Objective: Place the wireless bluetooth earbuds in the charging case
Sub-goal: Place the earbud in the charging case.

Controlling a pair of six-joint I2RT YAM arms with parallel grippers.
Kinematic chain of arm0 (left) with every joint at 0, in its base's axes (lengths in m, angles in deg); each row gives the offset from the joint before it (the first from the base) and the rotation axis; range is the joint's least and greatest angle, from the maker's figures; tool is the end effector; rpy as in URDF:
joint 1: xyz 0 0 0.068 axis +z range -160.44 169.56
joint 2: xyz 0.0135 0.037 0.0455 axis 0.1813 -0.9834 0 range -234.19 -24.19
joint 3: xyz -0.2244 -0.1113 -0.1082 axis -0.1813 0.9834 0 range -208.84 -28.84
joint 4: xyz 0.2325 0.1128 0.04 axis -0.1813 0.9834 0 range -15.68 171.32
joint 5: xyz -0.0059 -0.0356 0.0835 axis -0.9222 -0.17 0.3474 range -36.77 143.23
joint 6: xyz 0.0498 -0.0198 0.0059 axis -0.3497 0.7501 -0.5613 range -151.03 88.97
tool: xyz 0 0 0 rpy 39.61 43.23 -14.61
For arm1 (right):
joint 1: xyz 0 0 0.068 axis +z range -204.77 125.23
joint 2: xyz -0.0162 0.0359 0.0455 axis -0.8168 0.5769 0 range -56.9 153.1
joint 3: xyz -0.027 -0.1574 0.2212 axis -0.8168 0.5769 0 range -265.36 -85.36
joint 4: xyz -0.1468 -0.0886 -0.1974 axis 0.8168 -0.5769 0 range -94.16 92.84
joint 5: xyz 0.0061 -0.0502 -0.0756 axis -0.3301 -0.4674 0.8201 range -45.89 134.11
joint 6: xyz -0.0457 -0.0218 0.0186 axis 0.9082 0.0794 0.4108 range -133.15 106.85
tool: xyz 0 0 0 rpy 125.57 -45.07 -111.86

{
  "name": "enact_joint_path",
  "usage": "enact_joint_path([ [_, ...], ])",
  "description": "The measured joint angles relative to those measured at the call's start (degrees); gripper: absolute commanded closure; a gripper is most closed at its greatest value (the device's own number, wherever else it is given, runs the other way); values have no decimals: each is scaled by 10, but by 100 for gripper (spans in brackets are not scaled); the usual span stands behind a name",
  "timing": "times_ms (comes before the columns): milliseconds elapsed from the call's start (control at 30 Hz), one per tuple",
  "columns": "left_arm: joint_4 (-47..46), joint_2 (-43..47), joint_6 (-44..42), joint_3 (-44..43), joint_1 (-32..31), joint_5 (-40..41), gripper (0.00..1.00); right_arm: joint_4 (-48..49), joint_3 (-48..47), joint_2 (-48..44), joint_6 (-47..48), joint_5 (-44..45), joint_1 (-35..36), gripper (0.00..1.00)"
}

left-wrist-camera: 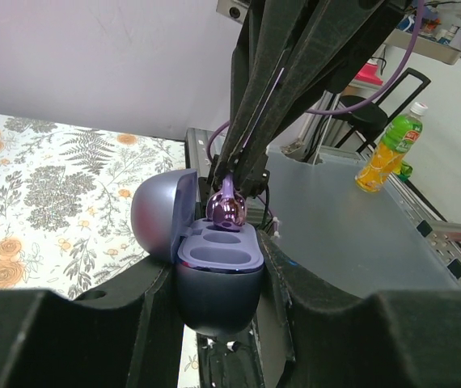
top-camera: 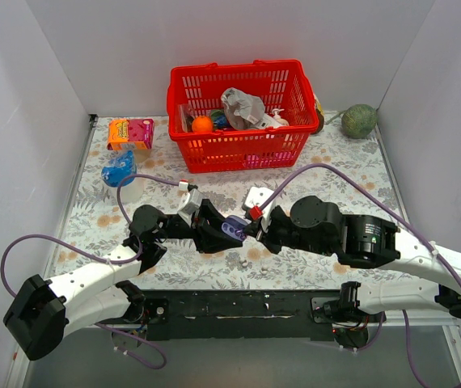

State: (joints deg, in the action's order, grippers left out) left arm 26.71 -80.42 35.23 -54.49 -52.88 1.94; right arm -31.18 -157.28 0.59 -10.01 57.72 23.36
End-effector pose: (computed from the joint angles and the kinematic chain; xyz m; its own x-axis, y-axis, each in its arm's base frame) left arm 0.1339 -0.1600 0.2882 -0.8033 -0.0412 -0.5941 0.5894 -0.1977 -0.7833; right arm 0.0499 0.1967 0.4189 -0.0192 -0.3504 -0.9364 -0.9080 0.3983 -0.1304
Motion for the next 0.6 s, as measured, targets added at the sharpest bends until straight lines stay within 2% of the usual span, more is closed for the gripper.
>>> enact_joint_path([
  [600, -14, 2, 5, 9, 0, 10, 100, 12, 14, -5, -3, 3, 8, 99],
])
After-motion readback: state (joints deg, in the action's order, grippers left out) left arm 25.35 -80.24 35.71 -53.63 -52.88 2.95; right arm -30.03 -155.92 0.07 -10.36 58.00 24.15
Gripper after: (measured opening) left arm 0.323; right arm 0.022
